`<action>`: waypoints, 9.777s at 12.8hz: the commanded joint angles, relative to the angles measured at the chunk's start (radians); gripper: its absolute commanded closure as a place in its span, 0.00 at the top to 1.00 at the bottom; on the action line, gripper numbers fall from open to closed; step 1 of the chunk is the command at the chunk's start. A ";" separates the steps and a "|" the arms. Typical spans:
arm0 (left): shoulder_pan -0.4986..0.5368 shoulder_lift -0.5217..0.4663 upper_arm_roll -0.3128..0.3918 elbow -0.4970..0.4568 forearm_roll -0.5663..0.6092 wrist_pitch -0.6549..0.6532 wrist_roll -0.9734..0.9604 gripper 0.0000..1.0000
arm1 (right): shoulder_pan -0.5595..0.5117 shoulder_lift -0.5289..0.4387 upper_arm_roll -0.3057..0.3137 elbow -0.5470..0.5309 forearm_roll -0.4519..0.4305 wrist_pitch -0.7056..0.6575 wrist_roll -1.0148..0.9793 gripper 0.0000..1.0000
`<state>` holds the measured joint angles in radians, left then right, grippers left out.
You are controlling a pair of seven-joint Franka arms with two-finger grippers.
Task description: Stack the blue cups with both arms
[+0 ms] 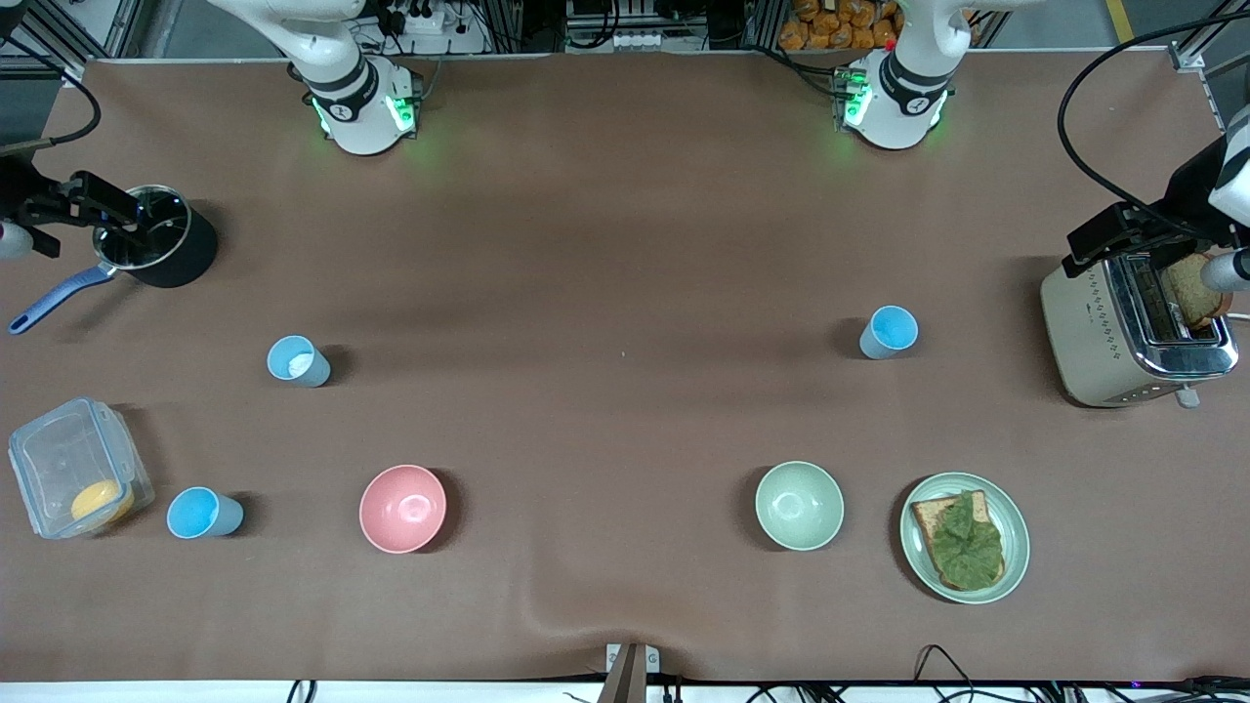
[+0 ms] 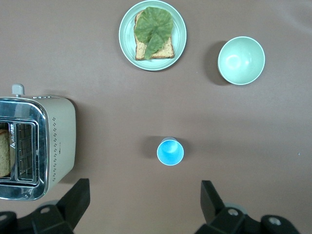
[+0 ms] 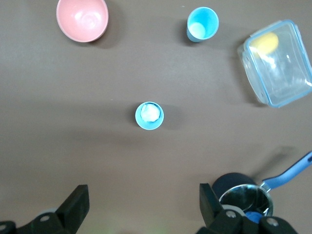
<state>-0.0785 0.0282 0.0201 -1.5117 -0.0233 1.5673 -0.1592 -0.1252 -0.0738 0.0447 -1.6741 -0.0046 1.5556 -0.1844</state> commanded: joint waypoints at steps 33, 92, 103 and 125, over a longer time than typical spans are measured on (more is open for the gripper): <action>0.009 -0.008 0.000 0.002 -0.001 -0.024 -0.011 1.00 | -0.022 0.009 0.024 -0.003 -0.015 -0.051 0.132 1.00; -0.001 0.055 -0.064 -0.126 0.132 0.036 0.001 1.00 | 0.802 0.833 0.032 0.232 0.476 0.597 1.209 0.12; 0.011 0.053 -0.178 -0.812 -0.052 0.771 -0.055 1.00 | 0.405 0.728 0.023 0.422 0.237 -0.020 0.866 1.00; 0.019 -0.001 -0.287 -0.670 -0.032 0.702 -0.085 0.00 | 0.107 0.101 -0.026 0.008 -0.037 -0.051 0.327 1.00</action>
<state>-0.0563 0.0418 -0.2114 -2.2487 -0.0583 2.3200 -0.2300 -0.0036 0.0556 0.0276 -1.6347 -0.0255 1.5005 0.1515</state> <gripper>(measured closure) 0.987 0.000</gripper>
